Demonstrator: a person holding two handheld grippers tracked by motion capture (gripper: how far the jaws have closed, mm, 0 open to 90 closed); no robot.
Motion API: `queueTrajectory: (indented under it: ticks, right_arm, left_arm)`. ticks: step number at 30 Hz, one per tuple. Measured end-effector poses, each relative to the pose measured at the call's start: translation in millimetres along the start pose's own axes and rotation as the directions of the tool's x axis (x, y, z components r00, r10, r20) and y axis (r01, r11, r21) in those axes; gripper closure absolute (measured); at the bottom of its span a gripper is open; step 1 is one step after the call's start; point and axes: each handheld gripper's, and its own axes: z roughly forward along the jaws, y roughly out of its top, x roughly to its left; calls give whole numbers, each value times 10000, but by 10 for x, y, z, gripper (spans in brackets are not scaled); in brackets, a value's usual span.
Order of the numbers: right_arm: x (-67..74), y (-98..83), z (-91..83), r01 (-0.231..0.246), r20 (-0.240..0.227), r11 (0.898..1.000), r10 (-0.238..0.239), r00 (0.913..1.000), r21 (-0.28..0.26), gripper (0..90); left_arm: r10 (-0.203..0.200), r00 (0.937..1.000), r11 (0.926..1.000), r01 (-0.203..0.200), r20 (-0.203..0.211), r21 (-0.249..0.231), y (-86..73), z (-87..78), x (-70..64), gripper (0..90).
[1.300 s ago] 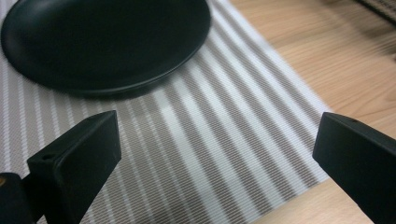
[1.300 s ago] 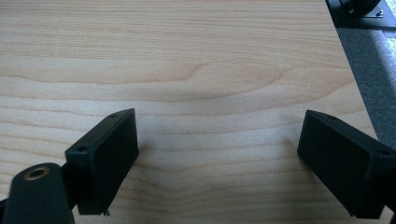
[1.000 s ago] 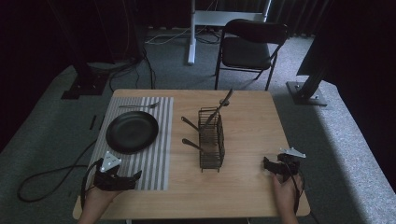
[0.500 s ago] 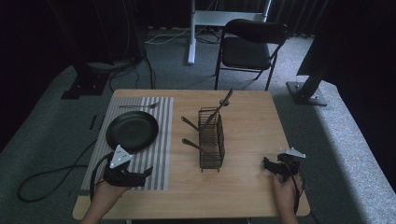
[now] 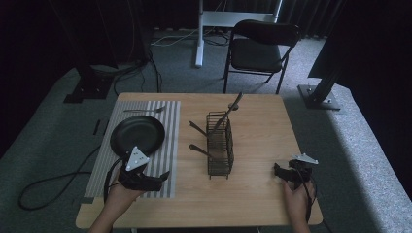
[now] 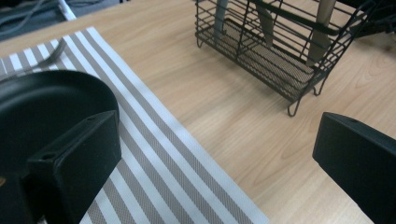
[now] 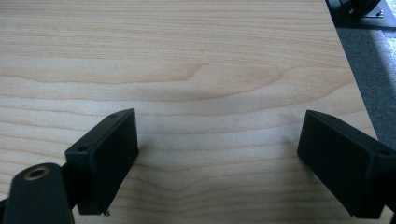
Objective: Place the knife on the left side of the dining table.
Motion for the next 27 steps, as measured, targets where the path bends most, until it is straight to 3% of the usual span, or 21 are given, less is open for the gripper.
queueTrajectory:
  ticks: [27]
  right_arm:
    - [0, 0, 0, 2, -1, 10000, -2, 10000, -1, 114]
  left_arm:
    - [367, 9964, 9992, -351, 760, -214, 288, 155, -219, 14]
